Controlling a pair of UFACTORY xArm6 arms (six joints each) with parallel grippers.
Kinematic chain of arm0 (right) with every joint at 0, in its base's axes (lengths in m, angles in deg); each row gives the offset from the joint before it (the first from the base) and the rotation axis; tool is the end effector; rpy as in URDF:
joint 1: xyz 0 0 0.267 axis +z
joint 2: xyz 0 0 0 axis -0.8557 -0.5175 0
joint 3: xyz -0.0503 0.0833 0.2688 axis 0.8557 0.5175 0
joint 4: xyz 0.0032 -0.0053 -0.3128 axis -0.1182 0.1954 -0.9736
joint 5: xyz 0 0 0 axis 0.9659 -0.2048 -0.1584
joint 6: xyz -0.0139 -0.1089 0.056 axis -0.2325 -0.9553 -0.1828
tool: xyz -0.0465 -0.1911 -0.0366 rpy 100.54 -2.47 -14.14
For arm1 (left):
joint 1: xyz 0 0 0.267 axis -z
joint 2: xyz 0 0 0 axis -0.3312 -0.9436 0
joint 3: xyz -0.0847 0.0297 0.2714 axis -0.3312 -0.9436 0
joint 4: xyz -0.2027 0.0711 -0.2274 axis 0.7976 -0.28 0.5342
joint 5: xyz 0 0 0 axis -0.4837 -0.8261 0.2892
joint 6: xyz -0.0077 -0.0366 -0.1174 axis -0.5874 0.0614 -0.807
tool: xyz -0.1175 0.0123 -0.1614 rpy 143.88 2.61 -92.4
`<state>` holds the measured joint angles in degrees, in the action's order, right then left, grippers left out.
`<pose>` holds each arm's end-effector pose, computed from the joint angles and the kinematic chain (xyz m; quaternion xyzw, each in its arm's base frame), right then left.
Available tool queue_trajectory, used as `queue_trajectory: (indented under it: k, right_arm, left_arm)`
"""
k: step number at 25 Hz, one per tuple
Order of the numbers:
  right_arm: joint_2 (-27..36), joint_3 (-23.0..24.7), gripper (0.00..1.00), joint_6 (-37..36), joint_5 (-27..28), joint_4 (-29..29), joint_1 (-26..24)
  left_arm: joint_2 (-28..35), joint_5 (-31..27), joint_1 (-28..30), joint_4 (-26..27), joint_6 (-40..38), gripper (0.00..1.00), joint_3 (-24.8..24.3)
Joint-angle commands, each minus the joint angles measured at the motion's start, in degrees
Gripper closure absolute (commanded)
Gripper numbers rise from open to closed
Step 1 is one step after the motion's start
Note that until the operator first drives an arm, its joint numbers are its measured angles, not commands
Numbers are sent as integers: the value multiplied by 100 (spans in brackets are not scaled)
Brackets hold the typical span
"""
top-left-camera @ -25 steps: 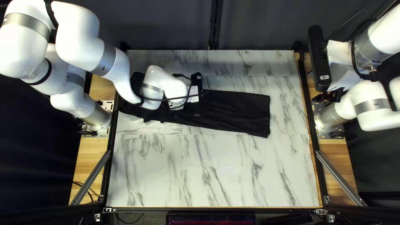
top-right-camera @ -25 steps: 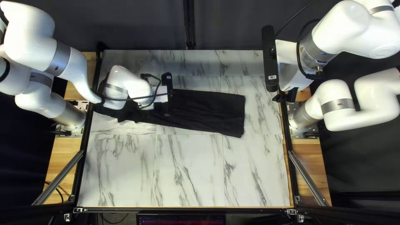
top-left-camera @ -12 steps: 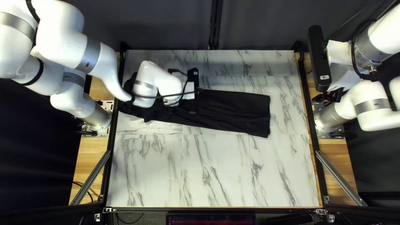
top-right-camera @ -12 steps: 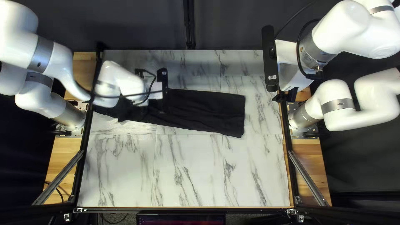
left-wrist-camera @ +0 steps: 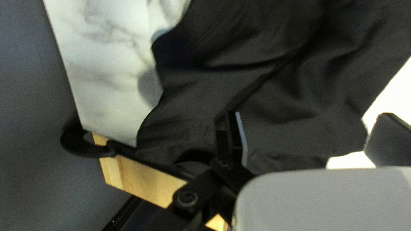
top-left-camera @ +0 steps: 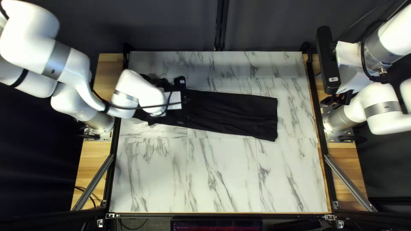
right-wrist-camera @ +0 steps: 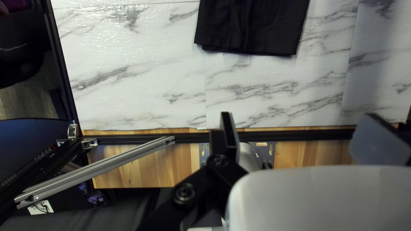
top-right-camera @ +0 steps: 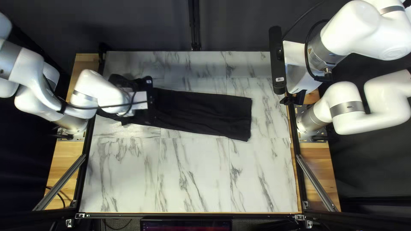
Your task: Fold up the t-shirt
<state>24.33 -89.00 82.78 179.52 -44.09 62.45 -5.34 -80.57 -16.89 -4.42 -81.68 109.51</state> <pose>0.2092 0.0123 0.3210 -0.9965 0.0084 -0.0830 0.0043 0.2454 0.0754 0.1005 -0.9798 -0.0654 0.0474 0.1829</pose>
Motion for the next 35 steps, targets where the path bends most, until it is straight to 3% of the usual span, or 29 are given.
queue_trajectory:
  k: [1,14,19,27,32,35]
  right_arm:
    - [0,0,0,0,0,0,0]
    - [0,0,0,0,0,0,0]
    - [0,0,0,0,0,0,0]
    - [0,0,0,0,0,0,0]
    - [0,0,0,0,0,0,0]
    - [0,0,0,0,0,0,0]
  left_arm:
    - [-132,413,-317,-48,268,0,-31]
    - [-1238,1717,-1330,-56,1252,0,297]
    - [-1226,1819,-1612,20,1533,0,263]
    - [-469,1112,-720,128,945,0,121]
    - [-631,1312,-289,44,530,0,141]
    - [-759,1529,-482,10,663,0,136]
